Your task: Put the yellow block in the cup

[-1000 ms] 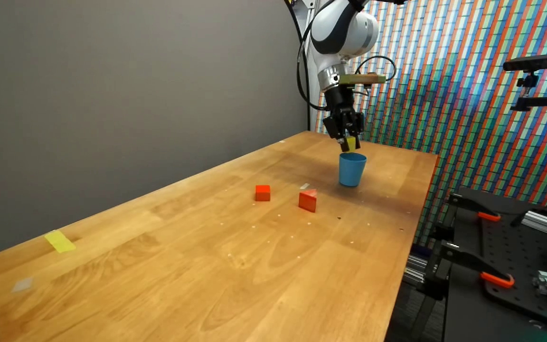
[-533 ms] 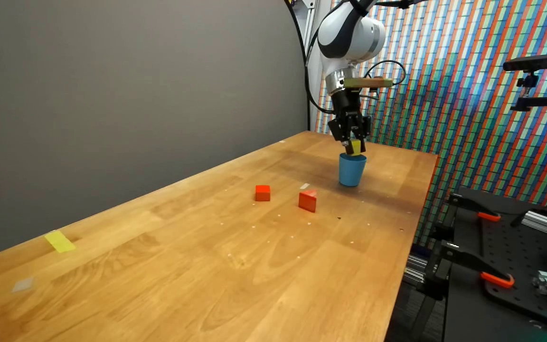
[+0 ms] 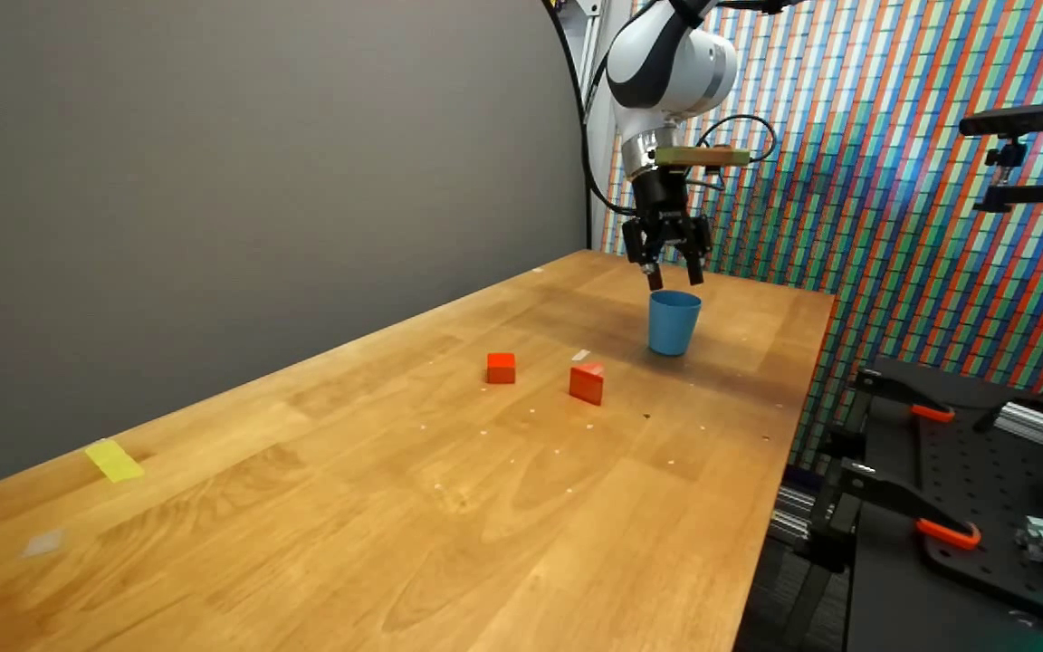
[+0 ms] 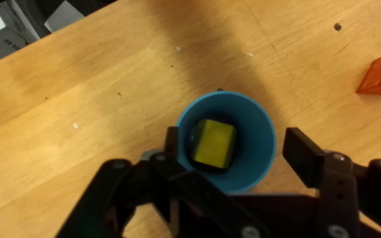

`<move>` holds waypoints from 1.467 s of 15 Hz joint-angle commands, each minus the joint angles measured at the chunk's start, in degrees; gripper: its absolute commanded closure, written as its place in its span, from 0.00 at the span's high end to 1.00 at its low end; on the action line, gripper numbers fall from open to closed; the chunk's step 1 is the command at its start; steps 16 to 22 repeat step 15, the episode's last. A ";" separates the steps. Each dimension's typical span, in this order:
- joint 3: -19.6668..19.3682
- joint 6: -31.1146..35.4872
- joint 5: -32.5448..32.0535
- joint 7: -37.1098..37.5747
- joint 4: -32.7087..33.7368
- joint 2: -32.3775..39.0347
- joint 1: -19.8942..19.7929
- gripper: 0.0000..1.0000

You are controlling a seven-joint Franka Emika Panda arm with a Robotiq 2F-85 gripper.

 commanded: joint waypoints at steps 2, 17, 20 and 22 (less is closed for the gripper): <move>-0.18 -0.11 -7.39 -0.50 -3.05 -10.72 3.42 1.00; 4.96 -2.46 -16.86 -2.12 0.43 -22.23 8.34 1.00; 4.96 -2.46 -16.86 -2.12 0.43 -22.23 8.34 1.00; 4.96 -2.46 -16.86 -2.12 0.43 -22.23 8.34 1.00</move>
